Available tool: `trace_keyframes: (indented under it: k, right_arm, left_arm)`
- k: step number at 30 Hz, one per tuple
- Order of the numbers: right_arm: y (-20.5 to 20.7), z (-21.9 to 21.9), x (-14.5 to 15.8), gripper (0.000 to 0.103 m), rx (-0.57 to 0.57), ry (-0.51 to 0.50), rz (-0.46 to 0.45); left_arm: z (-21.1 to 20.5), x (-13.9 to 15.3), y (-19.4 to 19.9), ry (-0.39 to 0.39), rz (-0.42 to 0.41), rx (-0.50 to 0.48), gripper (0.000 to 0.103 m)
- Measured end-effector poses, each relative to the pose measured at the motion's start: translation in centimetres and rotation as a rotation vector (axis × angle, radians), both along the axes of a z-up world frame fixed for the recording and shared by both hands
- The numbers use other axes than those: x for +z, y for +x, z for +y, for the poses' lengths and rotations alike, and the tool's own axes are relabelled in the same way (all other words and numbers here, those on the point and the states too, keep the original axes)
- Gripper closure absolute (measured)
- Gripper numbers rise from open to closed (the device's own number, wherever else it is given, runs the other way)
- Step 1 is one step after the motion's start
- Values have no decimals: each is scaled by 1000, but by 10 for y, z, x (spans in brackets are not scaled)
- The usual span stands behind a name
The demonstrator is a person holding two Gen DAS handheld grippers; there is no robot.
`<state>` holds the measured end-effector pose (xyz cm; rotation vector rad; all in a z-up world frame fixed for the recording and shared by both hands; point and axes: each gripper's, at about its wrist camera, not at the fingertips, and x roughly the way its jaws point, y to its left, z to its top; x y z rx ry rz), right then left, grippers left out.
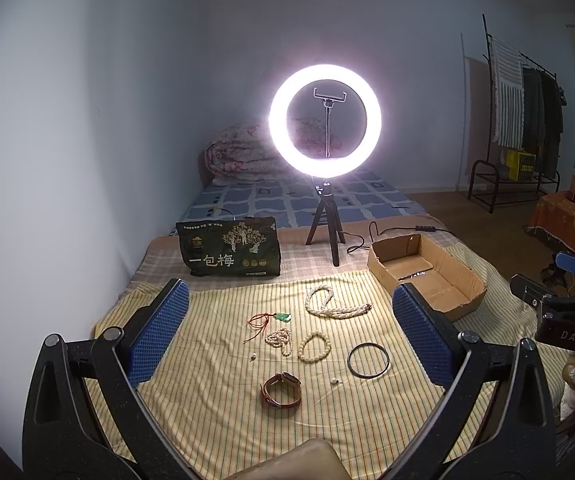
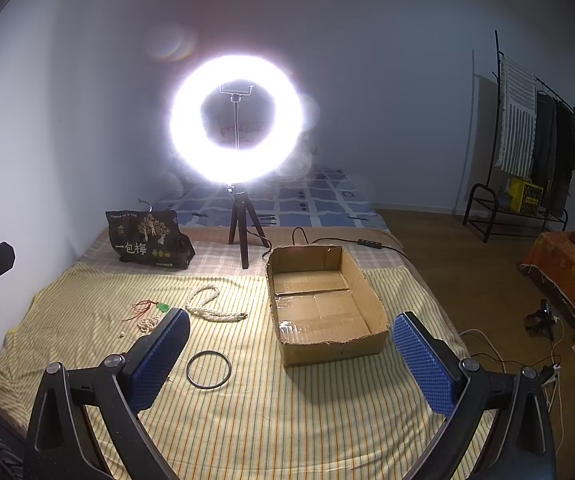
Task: Organize jewelry
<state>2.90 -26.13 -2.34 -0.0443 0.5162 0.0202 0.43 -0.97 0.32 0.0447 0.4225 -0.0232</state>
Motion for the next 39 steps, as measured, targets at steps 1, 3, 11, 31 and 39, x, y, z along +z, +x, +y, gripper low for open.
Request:
trace_keyframes:
  k: [1, 3, 11, 31, 39]
  right_arm:
    - [0, 0, 0, 0, 0, 0, 0]
    - [0, 0, 0, 0, 1, -1, 2]
    - [0, 2, -1, 0, 6, 1, 7]
    - [1, 3, -3, 0, 10, 3, 16]
    - [4, 5, -4, 0, 18, 1, 27]
  left_arm:
    - [0, -1, 0, 0, -1, 0, 0]
    - [0, 0, 0, -1, -1, 0, 0]
    - [0, 3, -1, -2, -4, 0, 0]
    - [0, 4, -2, -3, -5, 1, 0]
    - [1, 2, -2, -4, -4, 1, 0]
